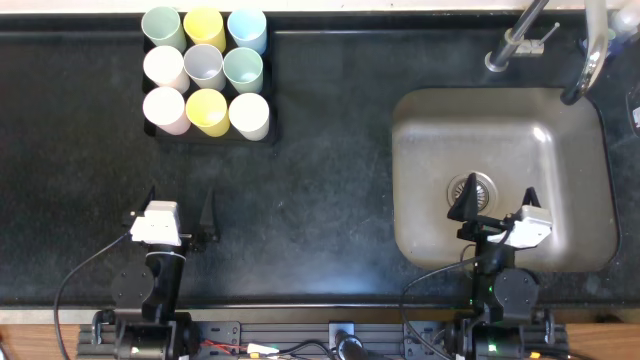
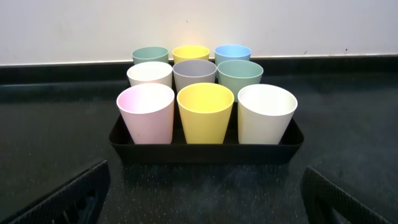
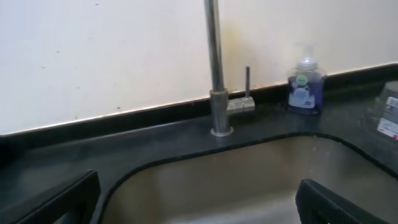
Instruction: Store Cups
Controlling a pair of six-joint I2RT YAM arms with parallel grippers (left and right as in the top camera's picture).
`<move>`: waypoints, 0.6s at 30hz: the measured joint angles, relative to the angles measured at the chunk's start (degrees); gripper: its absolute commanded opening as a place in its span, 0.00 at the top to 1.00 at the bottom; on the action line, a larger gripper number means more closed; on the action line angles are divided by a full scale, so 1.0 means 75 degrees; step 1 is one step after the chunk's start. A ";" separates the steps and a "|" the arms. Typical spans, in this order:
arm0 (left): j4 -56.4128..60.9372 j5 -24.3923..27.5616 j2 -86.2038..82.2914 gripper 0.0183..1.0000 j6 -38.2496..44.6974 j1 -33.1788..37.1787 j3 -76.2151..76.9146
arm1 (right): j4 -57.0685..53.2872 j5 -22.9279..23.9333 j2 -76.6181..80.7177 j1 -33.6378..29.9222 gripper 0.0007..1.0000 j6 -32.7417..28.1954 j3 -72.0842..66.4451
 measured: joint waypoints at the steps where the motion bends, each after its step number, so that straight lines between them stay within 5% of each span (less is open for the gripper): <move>1: 0.0000 0.0000 0.0000 0.00 0.0000 0.0000 0.0000 | 0.0000 -0.0055 0.0000 0.0000 0.00 0.0000 0.0000; 18: 0.0000 0.0000 0.0000 0.00 0.0000 0.0000 0.0000 | 0.0003 -0.0192 0.0000 0.0000 0.00 -0.0029 0.0000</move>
